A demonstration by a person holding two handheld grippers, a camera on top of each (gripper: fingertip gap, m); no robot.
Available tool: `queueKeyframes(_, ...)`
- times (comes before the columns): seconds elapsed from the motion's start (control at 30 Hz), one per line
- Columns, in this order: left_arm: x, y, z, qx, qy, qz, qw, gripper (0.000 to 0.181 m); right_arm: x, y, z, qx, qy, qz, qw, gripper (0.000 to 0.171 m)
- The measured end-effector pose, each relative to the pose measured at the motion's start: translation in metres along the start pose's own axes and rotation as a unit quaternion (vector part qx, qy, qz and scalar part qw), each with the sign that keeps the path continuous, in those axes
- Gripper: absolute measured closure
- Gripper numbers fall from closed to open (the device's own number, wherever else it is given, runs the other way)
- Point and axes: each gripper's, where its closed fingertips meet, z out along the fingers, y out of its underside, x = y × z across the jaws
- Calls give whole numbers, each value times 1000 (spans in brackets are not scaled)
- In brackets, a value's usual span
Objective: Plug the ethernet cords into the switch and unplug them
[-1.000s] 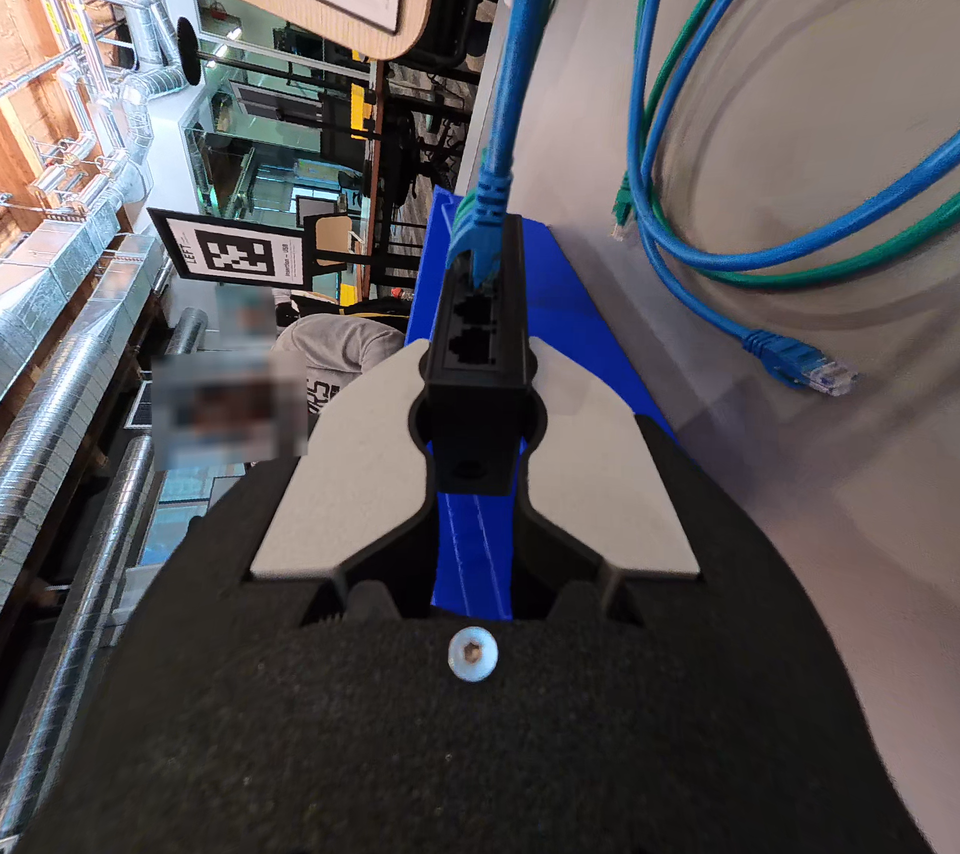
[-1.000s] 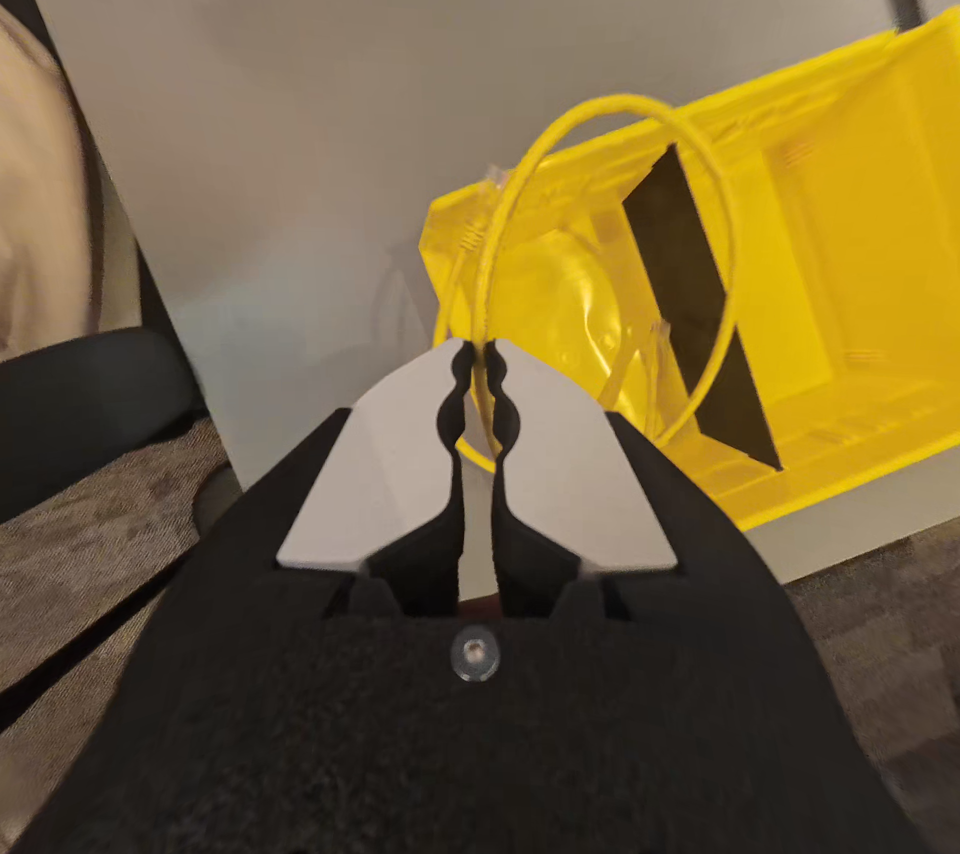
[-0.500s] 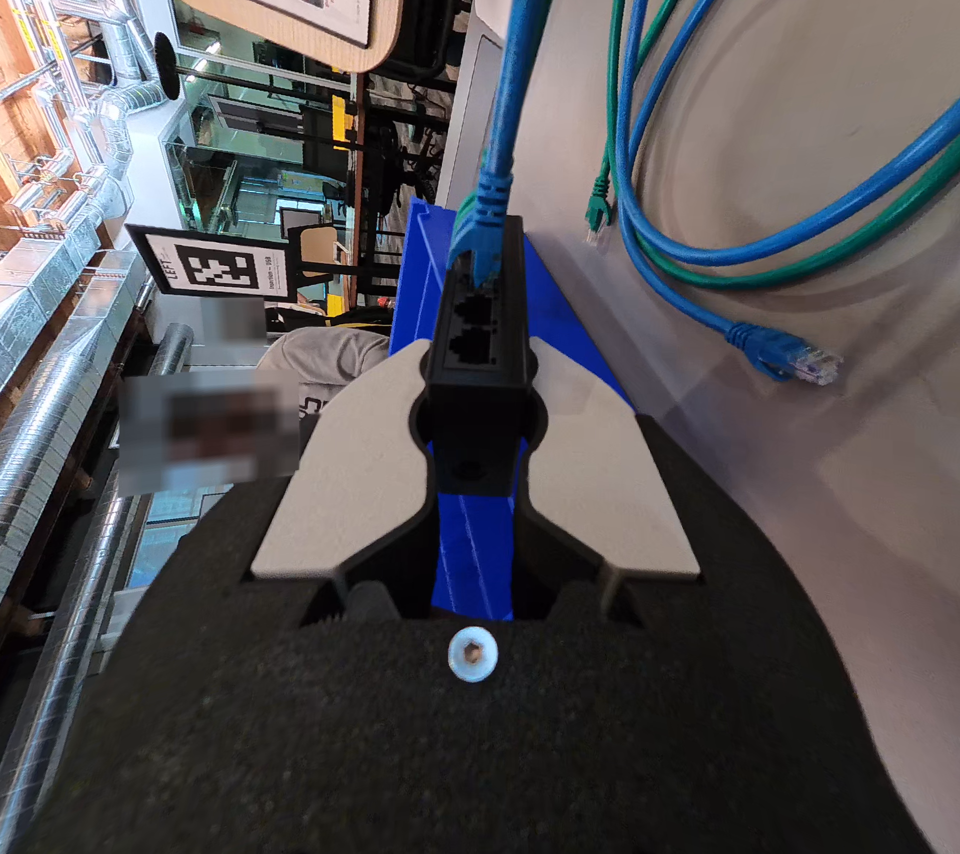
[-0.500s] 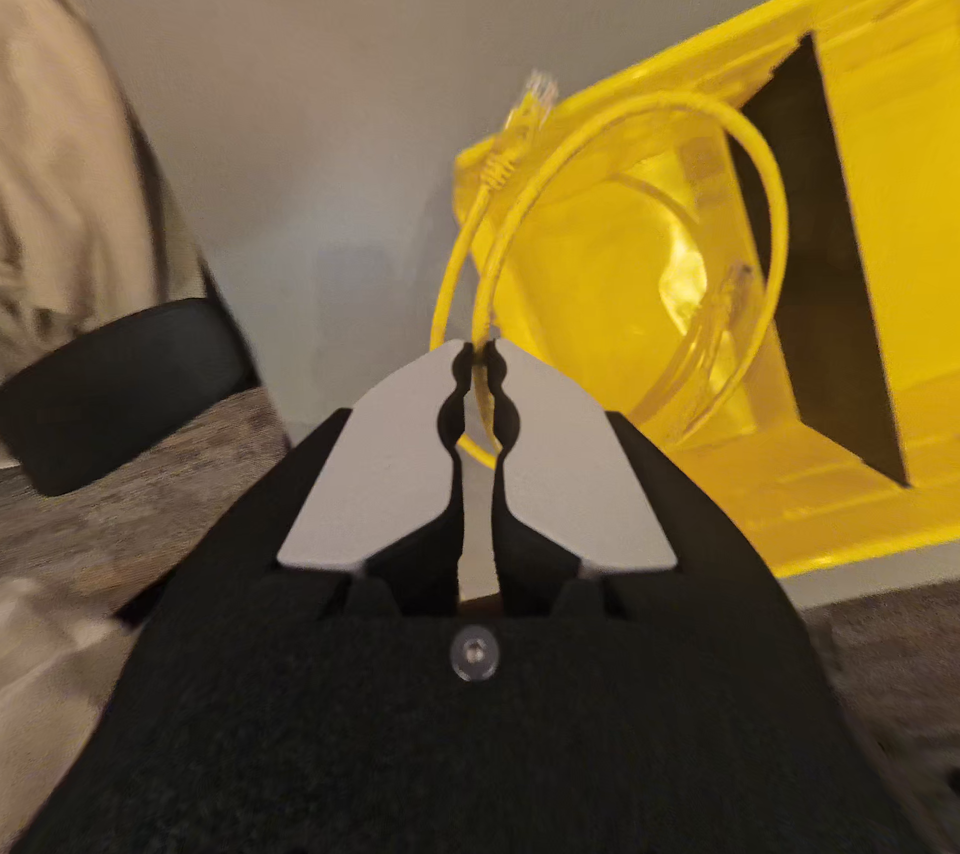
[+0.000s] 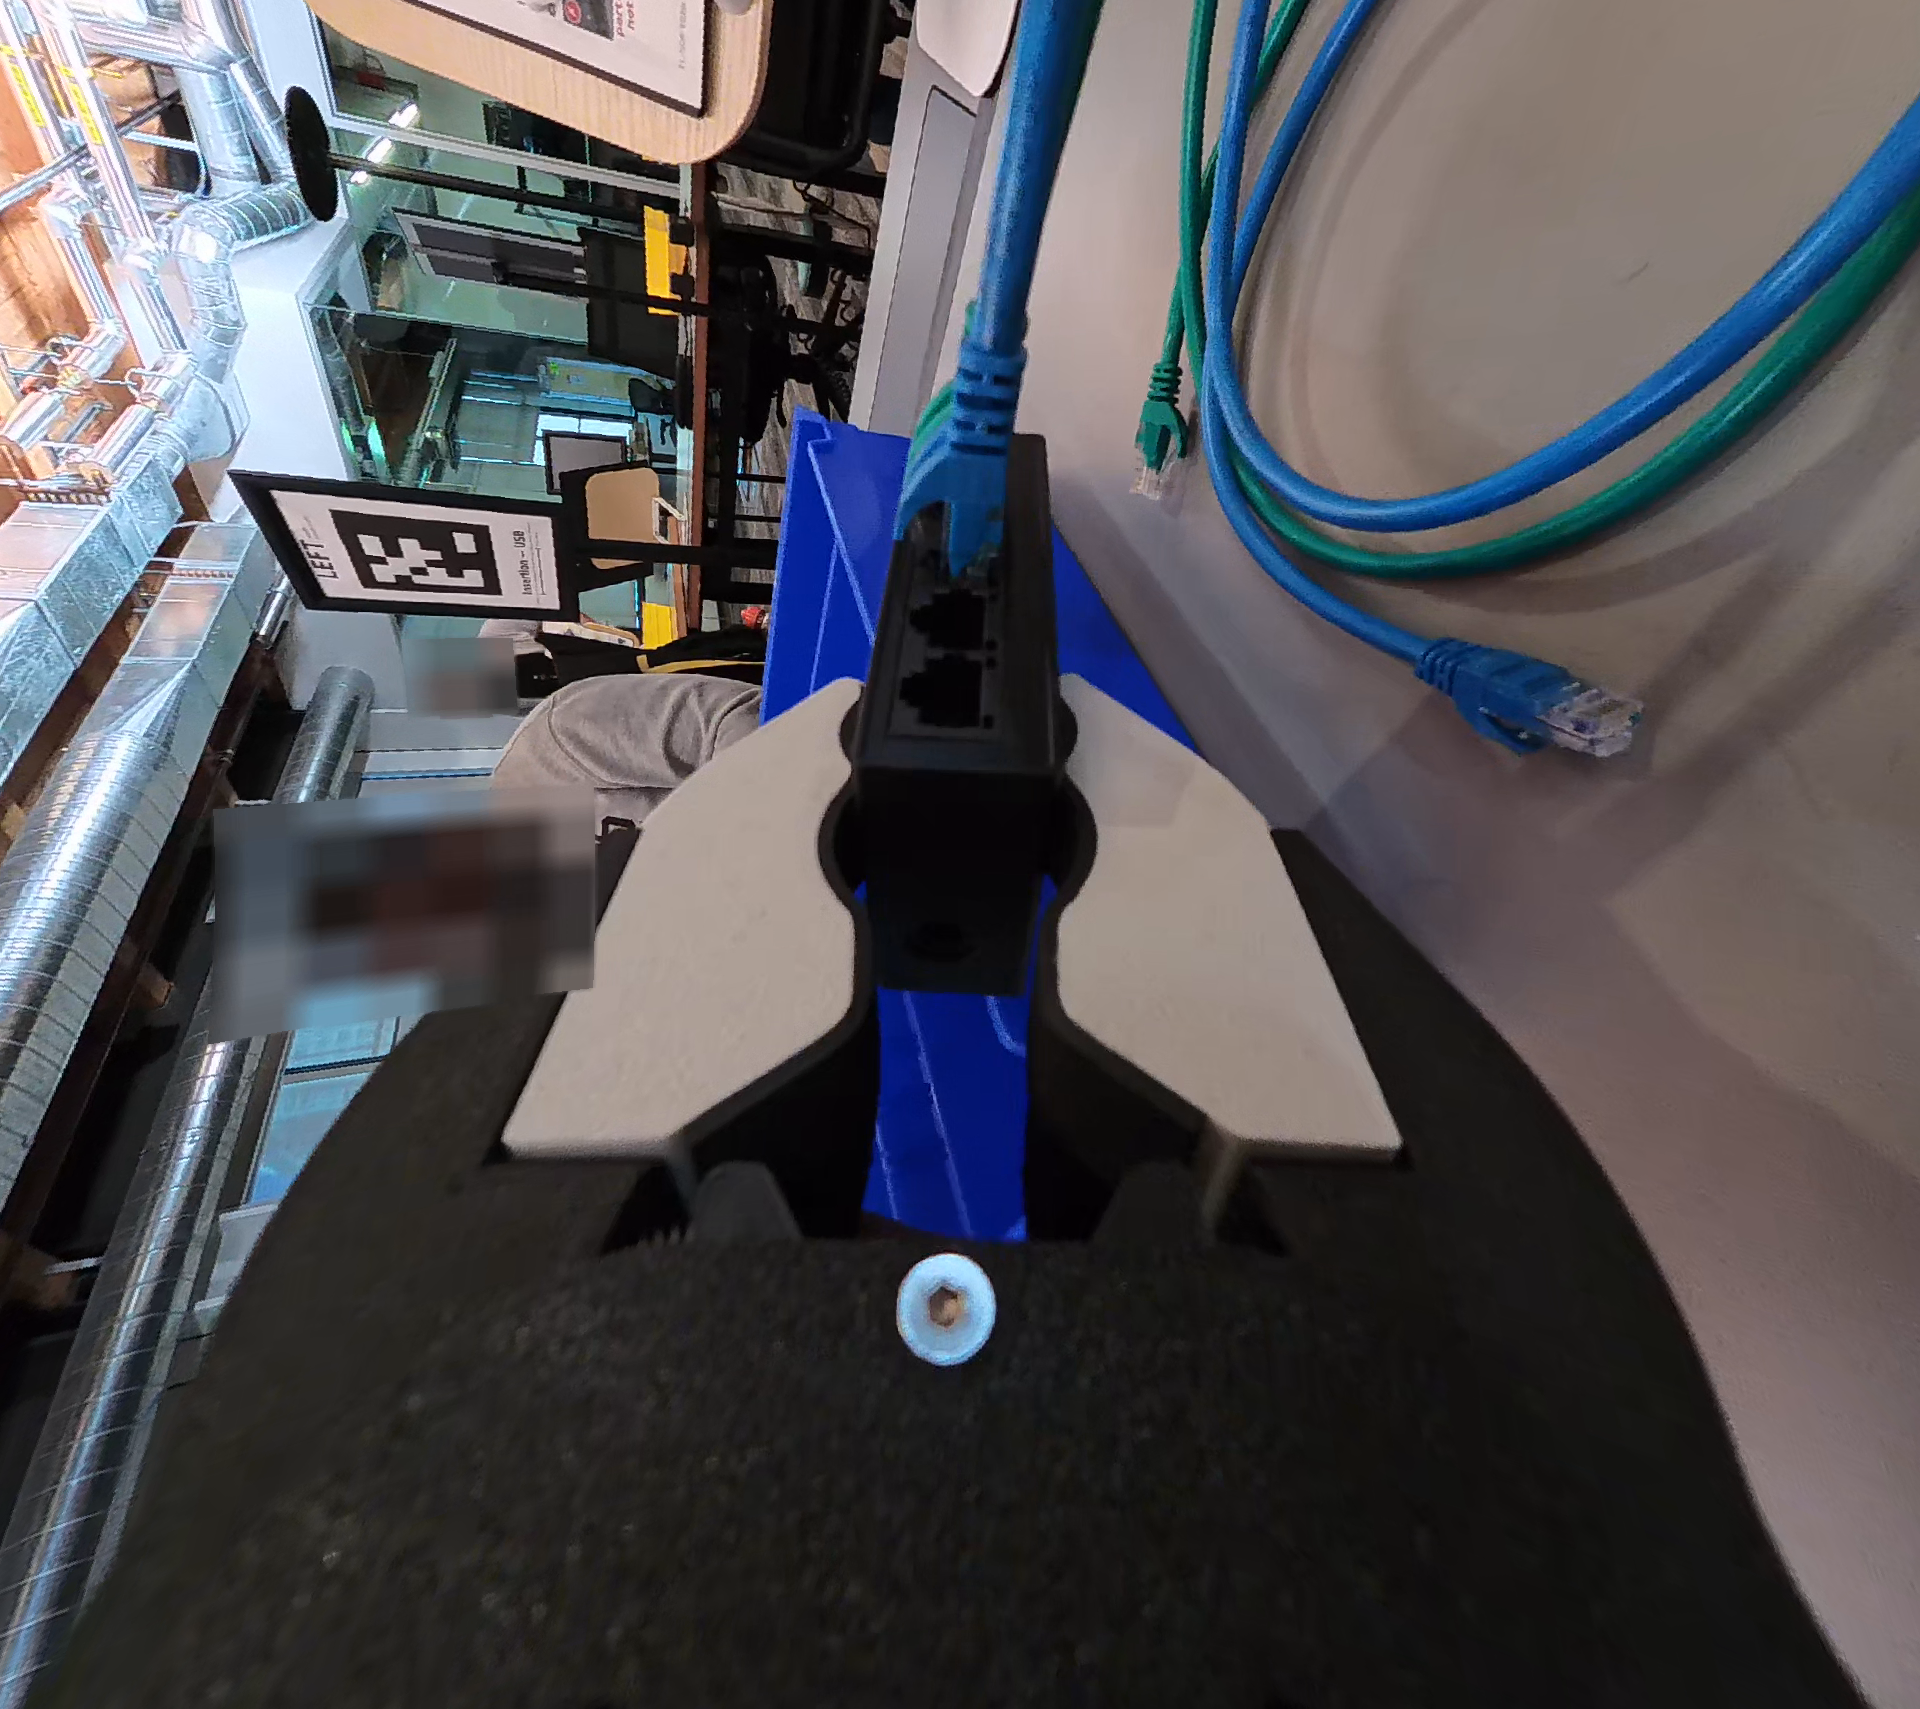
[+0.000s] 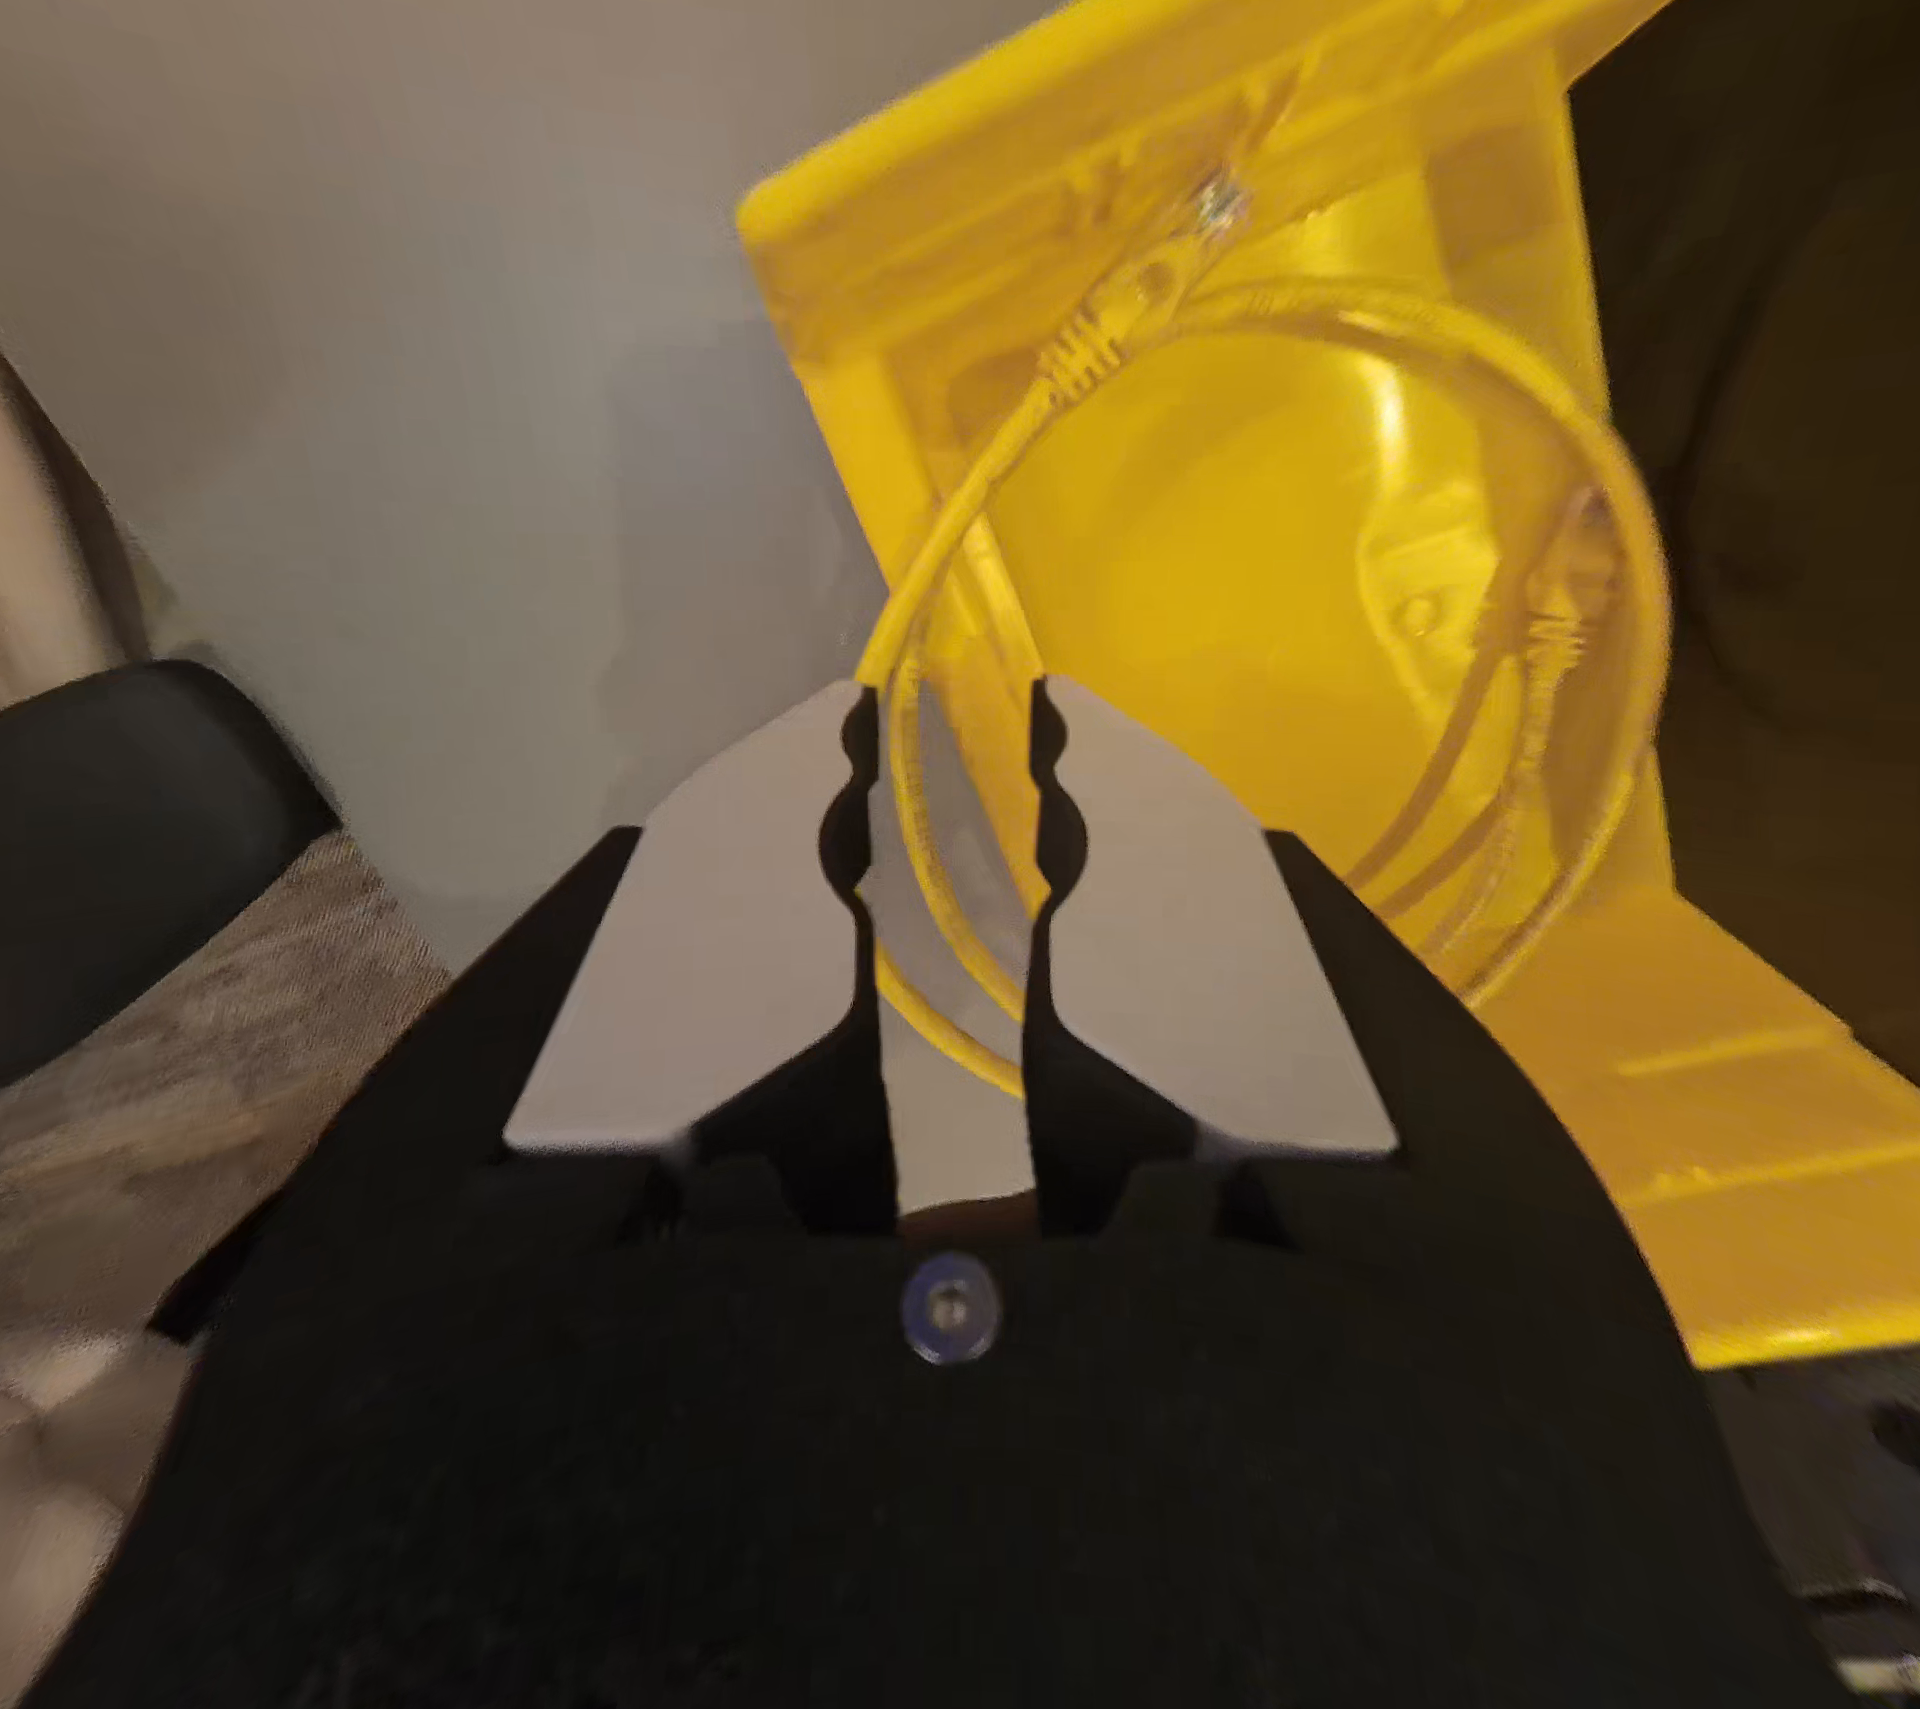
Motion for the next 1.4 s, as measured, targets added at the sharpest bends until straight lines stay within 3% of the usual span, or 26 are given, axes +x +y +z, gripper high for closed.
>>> queueKeyframes(0.23,1,-1,1,2,2,1,1000,152,-5,-10,-51,141,128,-3,982,136)
queueKeyframes(0.4,4,-5,0,9,3,8,1000,152,-16,14,-12,94,209,-41,973,138)
queueKeyframes(0.5,4,-11,-3,16,1,11,1000,152,-6,15,-1,89,256,-55,961,161)
queueKeyframes(0.73,7,-17,-8,25,2,14,1000,152,-4,2,-24,109,213,-32,971,165)
queueKeyframes(0.87,12,-18,-8,25,6,22,999,152,4,-5,-21,35,179,-45,982,165)
queueKeyframes(1.0,12,-20,-10,28,6,23,999,152,7,-9,-6,-57,64,-36,996,164)
queueKeyframes(1.2,13,-17,-12,29,7,19,999,152,20,-5,14,-149,-51,23,987,159)
queueKeyframes(1.27,14,-16,-12,31,6,18,999,152,26,-3,18,-142,-39,28,989,153)
queueKeyframes(1.4,15,-22,-12,52,-1,15,999,152,34,-19,19,-44,32,-1,998,144)
